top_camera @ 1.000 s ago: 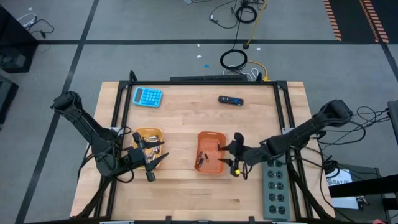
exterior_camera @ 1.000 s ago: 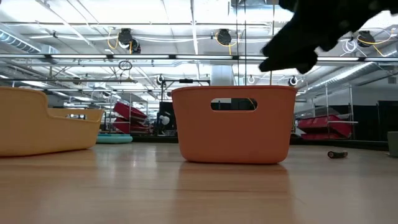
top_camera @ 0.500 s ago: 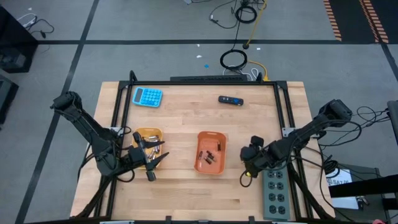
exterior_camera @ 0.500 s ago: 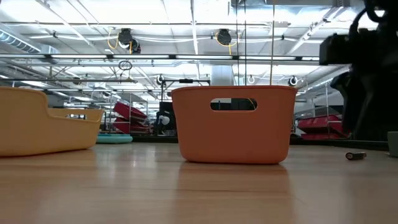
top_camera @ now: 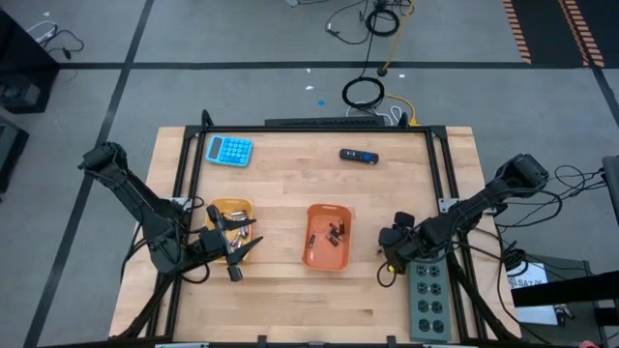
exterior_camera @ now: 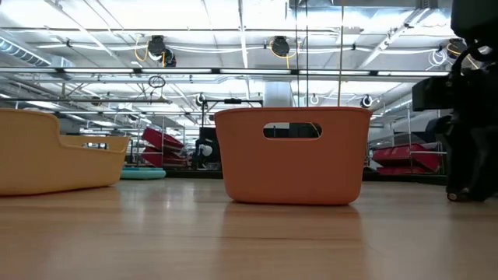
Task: Sort batteries
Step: Put the black battery into the orange bin
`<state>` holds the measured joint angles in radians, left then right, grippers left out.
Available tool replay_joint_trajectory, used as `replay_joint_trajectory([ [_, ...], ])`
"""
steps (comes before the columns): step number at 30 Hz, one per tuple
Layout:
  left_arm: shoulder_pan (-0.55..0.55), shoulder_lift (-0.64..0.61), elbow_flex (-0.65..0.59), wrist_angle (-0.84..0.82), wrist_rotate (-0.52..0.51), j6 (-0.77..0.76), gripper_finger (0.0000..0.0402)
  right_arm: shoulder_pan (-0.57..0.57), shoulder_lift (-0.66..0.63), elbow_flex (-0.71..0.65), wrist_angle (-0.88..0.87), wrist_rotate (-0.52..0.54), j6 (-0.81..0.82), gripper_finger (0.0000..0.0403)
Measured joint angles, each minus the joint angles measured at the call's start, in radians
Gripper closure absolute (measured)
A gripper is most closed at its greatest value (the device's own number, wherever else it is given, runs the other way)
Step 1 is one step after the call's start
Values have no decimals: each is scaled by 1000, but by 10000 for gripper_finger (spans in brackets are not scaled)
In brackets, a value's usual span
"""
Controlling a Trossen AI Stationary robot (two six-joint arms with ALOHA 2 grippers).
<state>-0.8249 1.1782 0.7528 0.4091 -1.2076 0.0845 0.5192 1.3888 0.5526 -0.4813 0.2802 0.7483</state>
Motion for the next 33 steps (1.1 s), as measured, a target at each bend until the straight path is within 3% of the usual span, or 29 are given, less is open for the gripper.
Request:
replay_joint_trajectory([
  [9,0,0,0,0,0,1,188,-3,2,-1,39,-50,49,249],
  [18,0,0,0,0,0,1,188,-2,3,-1,79,-52,88,384],
  [25,0,0,0,0,0,2,188,-2,5,-2,173,-39,69,395],
  [33,0,0,0,0,0,2,188,-3,-11,39,224,133,25,400],
])
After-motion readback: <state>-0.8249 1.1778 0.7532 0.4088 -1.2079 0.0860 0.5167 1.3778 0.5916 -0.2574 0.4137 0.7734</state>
